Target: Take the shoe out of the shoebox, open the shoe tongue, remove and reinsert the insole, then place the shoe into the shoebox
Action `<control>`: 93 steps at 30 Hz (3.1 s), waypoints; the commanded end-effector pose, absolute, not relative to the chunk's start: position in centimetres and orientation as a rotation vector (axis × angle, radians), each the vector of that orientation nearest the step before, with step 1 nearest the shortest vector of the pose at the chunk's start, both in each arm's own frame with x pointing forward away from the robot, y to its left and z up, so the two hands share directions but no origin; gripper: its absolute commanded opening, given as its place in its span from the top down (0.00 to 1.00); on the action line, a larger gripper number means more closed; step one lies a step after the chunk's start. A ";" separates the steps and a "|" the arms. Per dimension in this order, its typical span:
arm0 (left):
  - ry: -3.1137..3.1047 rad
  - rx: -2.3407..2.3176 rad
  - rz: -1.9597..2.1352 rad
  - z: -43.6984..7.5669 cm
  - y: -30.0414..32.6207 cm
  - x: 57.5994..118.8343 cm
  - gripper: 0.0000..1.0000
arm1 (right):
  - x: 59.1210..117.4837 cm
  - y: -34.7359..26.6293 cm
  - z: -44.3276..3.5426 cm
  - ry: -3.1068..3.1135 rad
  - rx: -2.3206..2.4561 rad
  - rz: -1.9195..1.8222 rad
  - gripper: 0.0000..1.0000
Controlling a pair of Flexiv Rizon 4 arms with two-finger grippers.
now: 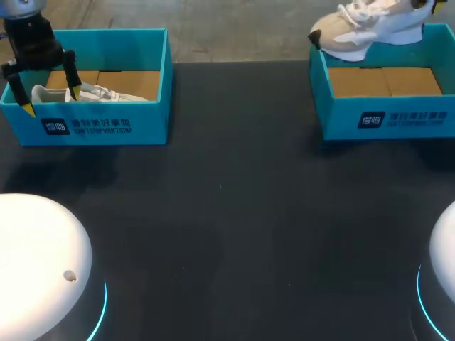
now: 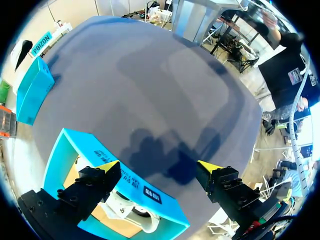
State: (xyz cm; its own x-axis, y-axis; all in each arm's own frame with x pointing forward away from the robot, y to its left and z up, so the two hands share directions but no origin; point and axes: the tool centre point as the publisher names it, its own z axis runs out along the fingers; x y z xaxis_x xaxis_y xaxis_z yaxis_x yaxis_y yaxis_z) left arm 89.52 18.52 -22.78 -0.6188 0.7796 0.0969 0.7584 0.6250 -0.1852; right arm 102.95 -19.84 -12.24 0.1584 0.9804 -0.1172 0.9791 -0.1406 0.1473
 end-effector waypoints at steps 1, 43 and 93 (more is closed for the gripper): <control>-2.680 -1.280 0.187 -22.8 18.6 89.4 0.00 | 100.1 -17.7 -11.8 1.903 2.216 0.026 1.00; -2.680 -1.280 0.187 -22.8 18.6 89.4 0.00 | 80.7 0.8 -14.2 1.954 2.161 -0.095 1.00; -2.680 -1.280 0.187 -22.8 18.6 89.4 0.00 | 77.6 6.0 -35.4 1.862 2.099 -0.172 1.00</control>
State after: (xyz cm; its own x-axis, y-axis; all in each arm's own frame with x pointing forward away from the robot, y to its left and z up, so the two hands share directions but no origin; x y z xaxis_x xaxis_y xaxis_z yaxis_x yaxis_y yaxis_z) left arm 89.52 18.53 -22.78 -0.6189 0.7795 0.0969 0.7583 0.6251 -0.1851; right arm 77.25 5.66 -34.04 0.1435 0.9452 -0.2932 0.9803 -0.0953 0.1728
